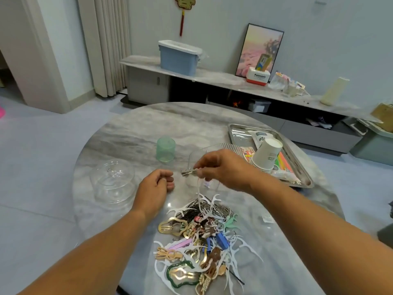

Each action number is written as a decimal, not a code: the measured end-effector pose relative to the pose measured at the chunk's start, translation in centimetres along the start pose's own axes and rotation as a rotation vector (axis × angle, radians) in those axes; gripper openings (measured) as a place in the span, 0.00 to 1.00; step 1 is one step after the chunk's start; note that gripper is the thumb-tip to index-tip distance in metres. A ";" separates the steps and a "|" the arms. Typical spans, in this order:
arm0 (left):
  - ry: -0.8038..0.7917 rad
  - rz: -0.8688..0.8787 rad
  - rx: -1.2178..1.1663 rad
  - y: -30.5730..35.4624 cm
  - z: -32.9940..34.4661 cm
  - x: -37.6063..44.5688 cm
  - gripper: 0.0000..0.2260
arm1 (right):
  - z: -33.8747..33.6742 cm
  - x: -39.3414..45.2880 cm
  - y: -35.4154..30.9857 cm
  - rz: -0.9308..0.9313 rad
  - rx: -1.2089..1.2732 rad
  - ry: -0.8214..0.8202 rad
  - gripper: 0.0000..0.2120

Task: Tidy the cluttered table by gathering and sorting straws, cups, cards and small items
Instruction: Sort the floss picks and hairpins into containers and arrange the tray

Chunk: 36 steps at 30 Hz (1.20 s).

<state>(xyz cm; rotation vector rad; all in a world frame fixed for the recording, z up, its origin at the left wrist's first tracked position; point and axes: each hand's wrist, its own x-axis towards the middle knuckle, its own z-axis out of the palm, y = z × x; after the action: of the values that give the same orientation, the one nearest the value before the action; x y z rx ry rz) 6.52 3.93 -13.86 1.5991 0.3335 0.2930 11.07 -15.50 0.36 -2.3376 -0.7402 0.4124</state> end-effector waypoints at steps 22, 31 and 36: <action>-0.510 -0.030 0.318 3.5 -1.9 -0.5 0.10 | -1.8 -1.4 -0.4 0.231 -0.375 -0.019 0.06; -0.752 -0.039 1.149 6.5 -2.8 -3.4 0.20 | 4.8 -6.4 2.4 0.450 -0.456 -0.297 0.21; -0.729 0.035 1.203 6.5 -1.6 -4.2 0.13 | 4.3 -7.3 3.7 0.377 -0.443 -0.182 0.21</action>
<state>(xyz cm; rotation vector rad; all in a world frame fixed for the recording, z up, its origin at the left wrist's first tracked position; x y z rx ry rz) 2.29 3.50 -7.22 2.7335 -0.1497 -0.5977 4.76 -20.19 -4.52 -2.9008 -0.5054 0.6898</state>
